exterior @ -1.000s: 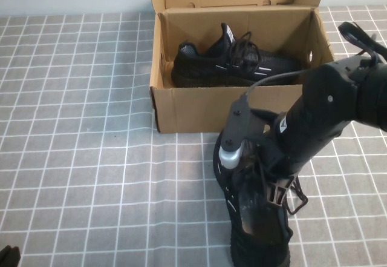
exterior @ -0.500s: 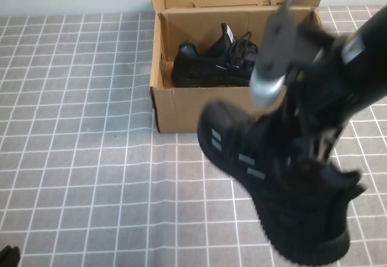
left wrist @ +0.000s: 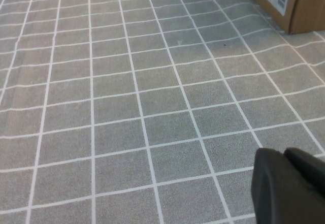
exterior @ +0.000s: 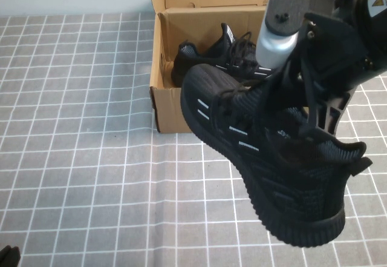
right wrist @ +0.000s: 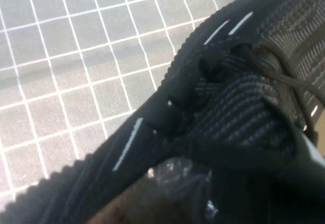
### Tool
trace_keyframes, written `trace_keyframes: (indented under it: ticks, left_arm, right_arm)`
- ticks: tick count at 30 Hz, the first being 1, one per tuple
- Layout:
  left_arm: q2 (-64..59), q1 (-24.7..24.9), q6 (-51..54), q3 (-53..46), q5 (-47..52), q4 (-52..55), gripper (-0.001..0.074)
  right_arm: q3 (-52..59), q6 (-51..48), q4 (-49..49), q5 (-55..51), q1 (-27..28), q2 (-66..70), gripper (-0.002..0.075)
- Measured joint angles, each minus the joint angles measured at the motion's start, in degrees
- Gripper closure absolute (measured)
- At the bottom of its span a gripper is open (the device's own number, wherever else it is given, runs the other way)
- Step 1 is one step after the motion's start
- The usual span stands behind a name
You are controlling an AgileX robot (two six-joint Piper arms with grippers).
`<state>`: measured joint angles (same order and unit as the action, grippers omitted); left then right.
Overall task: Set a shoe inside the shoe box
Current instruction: Hand over the shoe
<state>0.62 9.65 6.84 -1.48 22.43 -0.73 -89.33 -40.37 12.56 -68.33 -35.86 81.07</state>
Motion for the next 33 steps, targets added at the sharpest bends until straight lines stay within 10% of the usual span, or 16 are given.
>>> trace_keyframes:
  ticks: [15,33]
  left_arm:
    - [0.0,0.0,0.0,0.0,-0.3,0.7,0.0736]
    - [0.0,0.0,-9.1,1.0,-23.0,-19.8,0.0736]
  right_arm:
    - [0.0,-0.5,0.0,-1.0,0.0,3.8,0.0731]
    - [0.0,2.5,0.0,0.7,0.0,3.8,0.0731]
